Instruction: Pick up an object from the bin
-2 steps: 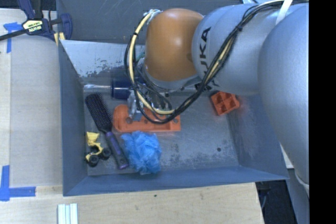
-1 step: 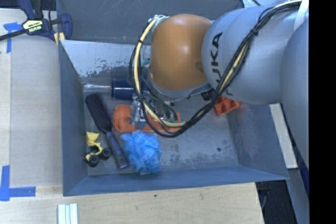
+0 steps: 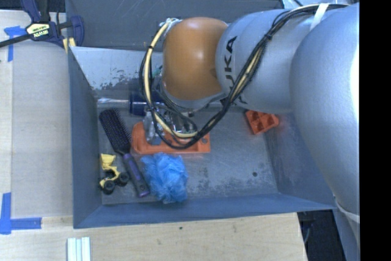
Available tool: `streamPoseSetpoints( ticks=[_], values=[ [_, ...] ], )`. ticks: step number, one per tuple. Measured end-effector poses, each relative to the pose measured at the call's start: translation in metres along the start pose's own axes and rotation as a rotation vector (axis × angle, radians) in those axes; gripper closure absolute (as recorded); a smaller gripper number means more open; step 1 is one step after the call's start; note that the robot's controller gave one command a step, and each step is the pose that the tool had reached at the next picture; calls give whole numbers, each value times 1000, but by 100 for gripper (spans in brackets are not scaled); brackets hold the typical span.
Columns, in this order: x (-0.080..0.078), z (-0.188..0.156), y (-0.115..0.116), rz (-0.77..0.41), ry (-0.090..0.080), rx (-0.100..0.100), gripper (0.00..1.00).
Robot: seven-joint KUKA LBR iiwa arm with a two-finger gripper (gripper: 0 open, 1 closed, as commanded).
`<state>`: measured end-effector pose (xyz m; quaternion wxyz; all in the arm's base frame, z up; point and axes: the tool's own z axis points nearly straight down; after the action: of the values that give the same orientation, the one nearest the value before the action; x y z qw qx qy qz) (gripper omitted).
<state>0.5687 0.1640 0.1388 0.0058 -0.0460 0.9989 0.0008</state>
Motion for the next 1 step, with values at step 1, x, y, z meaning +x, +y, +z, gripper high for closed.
streamPoseSetpoints(
  ticks=[1],
  values=[
    [14, 6, 3, -140, -9, -3, 100]
  ],
)
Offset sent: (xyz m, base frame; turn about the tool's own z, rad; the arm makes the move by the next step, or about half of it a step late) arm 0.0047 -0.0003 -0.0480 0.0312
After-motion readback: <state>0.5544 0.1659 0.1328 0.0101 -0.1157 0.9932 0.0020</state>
